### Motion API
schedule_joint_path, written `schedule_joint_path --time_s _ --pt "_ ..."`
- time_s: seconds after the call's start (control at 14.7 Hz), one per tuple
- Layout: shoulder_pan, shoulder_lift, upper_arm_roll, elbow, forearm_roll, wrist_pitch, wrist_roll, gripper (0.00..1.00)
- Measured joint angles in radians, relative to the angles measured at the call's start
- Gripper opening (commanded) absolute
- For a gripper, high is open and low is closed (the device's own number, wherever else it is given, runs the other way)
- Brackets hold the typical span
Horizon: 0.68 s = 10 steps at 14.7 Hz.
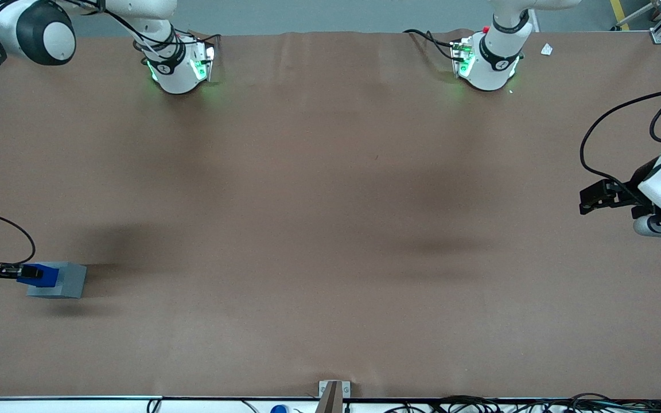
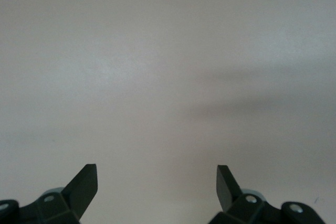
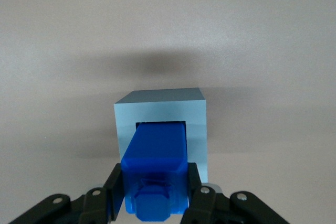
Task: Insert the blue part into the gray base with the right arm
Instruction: 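Lower the blue block into the gray base's square hole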
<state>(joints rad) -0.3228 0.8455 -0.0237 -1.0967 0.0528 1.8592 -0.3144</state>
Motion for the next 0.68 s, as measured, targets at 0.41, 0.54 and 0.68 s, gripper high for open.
schedule_joint_path --time_s 0.41,0.54,0.68 --pt "-0.003 0.004 0.000 0.001 0.001 0.000 0.000 0.00" --pt "-0.003 0.007 0.000 0.001 0.001 0.000 0.000 0.00" --pt "-0.004 0.011 0.000 0.001 0.001 0.000 0.000 0.00"
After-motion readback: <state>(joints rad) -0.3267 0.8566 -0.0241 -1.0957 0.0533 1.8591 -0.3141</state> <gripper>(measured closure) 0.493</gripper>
